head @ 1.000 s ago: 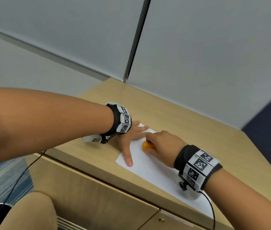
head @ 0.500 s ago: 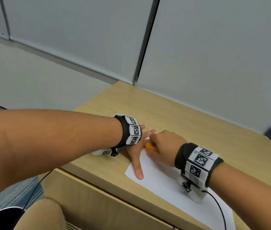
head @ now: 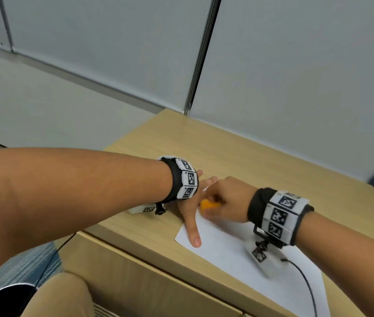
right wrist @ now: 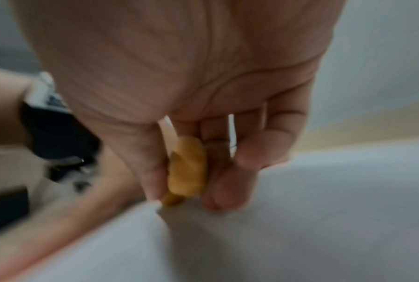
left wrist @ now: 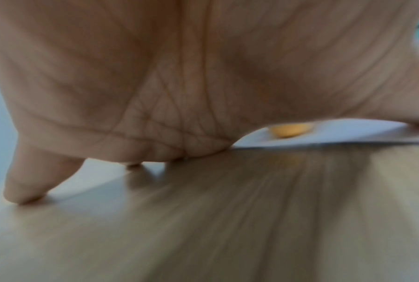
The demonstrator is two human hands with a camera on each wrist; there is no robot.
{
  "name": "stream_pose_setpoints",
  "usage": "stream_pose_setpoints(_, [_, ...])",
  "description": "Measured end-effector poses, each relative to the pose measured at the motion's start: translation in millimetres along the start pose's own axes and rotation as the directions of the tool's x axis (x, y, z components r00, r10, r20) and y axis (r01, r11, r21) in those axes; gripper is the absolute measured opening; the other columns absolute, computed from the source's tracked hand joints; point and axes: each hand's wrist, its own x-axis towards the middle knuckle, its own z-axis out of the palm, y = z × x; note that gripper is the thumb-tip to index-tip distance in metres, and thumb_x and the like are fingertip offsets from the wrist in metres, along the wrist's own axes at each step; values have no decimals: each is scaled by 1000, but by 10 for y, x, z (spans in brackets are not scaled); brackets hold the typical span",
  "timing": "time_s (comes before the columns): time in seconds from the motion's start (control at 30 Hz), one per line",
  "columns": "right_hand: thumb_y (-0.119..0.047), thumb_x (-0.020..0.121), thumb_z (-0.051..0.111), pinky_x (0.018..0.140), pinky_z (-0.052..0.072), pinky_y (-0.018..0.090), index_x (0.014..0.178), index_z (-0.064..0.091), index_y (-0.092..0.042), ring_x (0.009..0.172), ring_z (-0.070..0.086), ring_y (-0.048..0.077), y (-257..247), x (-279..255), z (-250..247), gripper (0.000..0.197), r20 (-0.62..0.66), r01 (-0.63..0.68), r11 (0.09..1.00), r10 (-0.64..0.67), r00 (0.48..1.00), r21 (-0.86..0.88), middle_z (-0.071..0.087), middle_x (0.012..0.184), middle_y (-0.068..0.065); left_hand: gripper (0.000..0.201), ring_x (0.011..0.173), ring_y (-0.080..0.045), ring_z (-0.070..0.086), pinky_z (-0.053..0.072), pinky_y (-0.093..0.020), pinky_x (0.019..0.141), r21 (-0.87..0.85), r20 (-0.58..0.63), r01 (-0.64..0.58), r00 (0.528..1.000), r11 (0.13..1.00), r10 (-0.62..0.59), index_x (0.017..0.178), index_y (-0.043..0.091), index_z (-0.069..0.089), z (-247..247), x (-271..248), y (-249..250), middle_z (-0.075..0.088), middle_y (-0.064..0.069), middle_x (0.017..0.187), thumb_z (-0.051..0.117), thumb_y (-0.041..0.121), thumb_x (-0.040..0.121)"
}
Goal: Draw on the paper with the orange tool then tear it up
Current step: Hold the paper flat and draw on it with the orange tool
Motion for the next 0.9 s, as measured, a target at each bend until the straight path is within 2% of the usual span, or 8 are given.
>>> stream_pose_setpoints(0.07, [-39, 88, 62, 56, 46, 29, 65, 49, -23, 61, 55, 18, 100, 62, -15, 31, -64, -126, 990, 122, 990, -64, 58, 67, -3, 150, 148, -43, -10, 3, -80, 106, -9, -26, 30, 999, 1000, -30, 154, 43, -17, 153, 242, -98, -30, -5, 162, 61, 100, 40])
stream_pose_setpoints(0.2, [-35, 84, 73, 58, 44, 33, 74, 61, -10, 58, 48, 16, -94, -18, 89, 30, 20, -10, 997, 8, 1000, 74, 56, 66, -1, 153, 148, -38, -17, 3, -75, 113, 3, -8, 51, 999, 999, -51, 150, 48, -22, 56, 105, 5, -37, -3, 160, 63, 99, 34])
stream_pose_setpoints(0.3, [-36, 87, 67, 54, 40, 30, 68, 55, -17, 58, 50, 16, -20, 34, 60, 30, -48, -164, 986, 165, 985, 37, 56, 65, -2, 153, 150, -40, -22, -3, -74, 113, -21, -8, -63, 998, 998, 63, 148, 49, -28, -11, 1, 36, -36, 1, 161, 56, 103, 33])
stream_pose_setpoints(0.37, [-37, 86, 62, 53, 38, 28, 68, 53, -21, 60, 54, 18, 33, 74, 35, 27, -102, -242, 970, 238, 966, -23, 58, 68, -1, 157, 148, -32, -30, -9, -71, 114, -79, 46, -63, 997, 995, 67, 150, 45, -25, -5, -3, 37, -39, 6, 159, 48, 106, 25])
stream_pose_setpoints(0.47, [-37, 86, 66, 53, 40, 28, 67, 51, -23, 60, 54, 17, -131, -24, 64, 28, -21, -151, 988, 151, 988, -3, 54, 64, -4, 175, 153, -33, -14, 1, -63, 121, -237, 39, 11, 999, 971, -2, 159, 33, -8, -91, -132, 51, -26, -6, 165, 40, 108, 8])
stream_pose_setpoints(0.57, [-36, 84, 69, 58, 49, 30, 72, 60, -19, 56, 56, 15, -147, -81, 61, 23, 53, -181, 975, 176, 983, 127, 58, 62, -4, 155, 151, -35, -20, -3, -67, 117, -127, 45, 16, 999, 992, -10, 155, 44, -17, -138, -244, 90, -36, 2, 161, 59, 101, 32])
stream_pose_setpoints(0.67, [-37, 86, 57, 54, 43, 27, 70, 53, -18, 69, 62, 24, 82, 0, -46, 25, -82, -395, 918, 392, 916, -33, 60, 73, 2, 144, 151, -34, -23, -7, -66, 115, -138, 57, -12, 998, 990, 20, 149, 45, -29, -208, -364, 144, -37, 7, 160, 70, 88, 54])
stream_pose_setpoints(0.9, [-39, 95, 52, 61, 54, 33, 87, 54, -16, 69, 65, 26, 137, -367, -108, 24, 14, -466, 885, 466, 885, 1, 65, 82, 5, 148, 153, -33, -17, 2, -63, 120, -153, 87, 49, 996, 987, -36, 150, 42, -29, -246, -464, 196, -37, 8, 160, 71, 88, 52])
